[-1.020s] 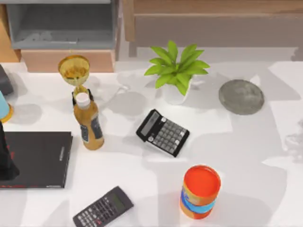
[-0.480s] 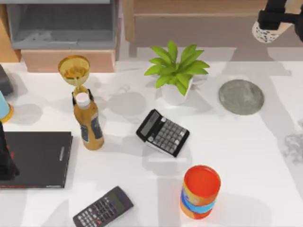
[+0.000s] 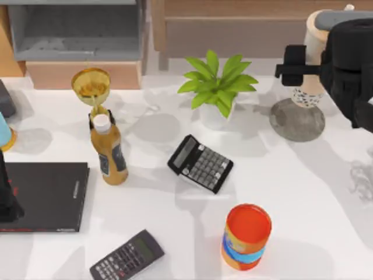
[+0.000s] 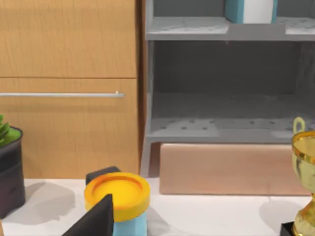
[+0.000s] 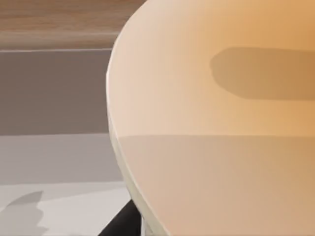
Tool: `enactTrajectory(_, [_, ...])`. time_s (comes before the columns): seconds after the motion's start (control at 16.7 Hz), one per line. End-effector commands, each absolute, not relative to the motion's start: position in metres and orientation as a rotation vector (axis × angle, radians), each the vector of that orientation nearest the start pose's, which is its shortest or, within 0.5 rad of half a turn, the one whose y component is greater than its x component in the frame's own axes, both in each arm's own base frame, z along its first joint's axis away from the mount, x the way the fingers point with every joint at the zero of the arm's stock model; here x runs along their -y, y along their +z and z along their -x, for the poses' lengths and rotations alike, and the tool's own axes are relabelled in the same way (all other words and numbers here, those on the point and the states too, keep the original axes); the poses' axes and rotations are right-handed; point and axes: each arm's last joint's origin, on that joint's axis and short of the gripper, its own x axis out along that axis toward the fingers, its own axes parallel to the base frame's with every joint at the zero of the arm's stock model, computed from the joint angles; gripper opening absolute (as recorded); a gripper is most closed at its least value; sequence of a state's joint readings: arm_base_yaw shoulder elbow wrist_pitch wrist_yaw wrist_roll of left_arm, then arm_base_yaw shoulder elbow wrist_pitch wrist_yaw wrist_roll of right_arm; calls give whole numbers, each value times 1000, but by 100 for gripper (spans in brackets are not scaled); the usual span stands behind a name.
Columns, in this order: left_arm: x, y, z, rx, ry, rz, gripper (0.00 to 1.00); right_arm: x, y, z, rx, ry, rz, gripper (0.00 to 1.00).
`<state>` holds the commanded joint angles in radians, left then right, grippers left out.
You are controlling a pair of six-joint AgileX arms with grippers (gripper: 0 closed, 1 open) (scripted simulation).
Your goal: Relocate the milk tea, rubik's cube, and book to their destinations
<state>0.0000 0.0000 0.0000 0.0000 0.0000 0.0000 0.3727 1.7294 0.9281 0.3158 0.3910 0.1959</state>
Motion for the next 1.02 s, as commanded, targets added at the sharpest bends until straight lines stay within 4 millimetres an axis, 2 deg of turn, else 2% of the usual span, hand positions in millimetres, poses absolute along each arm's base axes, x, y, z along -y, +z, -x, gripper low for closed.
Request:
enactTrajectory(0.36, [1,160,-106,0,0,0,100,-124,180,-345,-446,-51,1,0])
enactTrajectory(0.9, [1,160,-106,0,0,0,100,-126,150,-345,-448,-48,5,0])
enactTrajectory(1.02, [1,160,-106,0,0,0,100,-126,150,-345,-448,-48,5,0])
